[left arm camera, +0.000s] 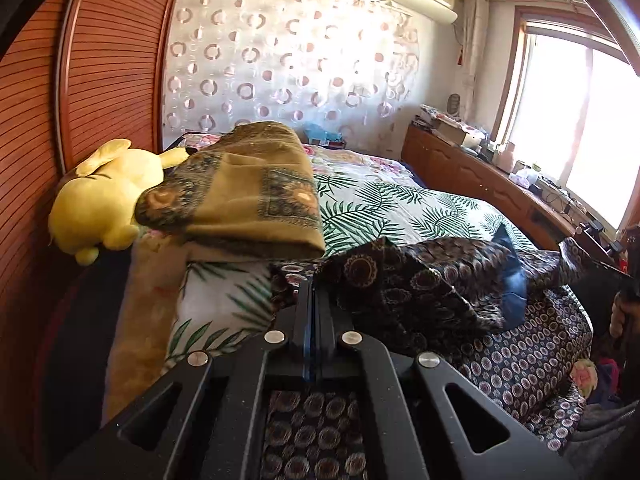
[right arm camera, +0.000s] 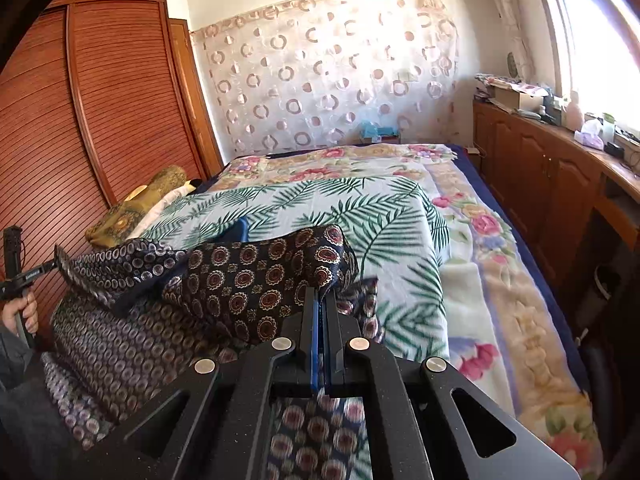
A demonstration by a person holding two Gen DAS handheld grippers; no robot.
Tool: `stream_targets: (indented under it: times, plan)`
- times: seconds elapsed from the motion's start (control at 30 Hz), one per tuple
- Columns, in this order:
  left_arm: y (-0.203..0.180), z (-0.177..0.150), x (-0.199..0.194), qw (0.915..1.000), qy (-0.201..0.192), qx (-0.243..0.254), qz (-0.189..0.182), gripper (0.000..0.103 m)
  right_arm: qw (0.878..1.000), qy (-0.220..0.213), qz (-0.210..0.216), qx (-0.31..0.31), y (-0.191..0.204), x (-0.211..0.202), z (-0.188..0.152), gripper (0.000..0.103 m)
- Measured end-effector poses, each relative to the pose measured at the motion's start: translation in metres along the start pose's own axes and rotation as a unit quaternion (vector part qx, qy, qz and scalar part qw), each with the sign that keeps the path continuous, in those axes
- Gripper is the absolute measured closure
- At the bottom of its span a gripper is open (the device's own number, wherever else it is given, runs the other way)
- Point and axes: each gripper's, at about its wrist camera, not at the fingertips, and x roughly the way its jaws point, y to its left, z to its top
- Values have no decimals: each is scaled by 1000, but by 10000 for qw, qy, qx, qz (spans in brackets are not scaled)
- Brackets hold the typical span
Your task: Fold small clothes
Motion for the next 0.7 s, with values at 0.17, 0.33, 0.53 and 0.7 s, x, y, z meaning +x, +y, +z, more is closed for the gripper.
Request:
stream_targets:
  times: [0.17,0.33,0.53,0.7]
  plan:
    - [4,-7,-15,9999,24,41,95,102,9999,122,115,38,-9,-32,-13,102]
    - [12,-22,-15,9994,211,15,268,101,9987,499,54,87,-18,-28,-25,102]
    - [18,-21,-17,9984,251,112,497,95,9988,465,-108,-48,-15,-30,-8,96]
    - [21,-8,-28,9983,-33,146,561,63,9990,177,-377,-141,-14,-45,13,87]
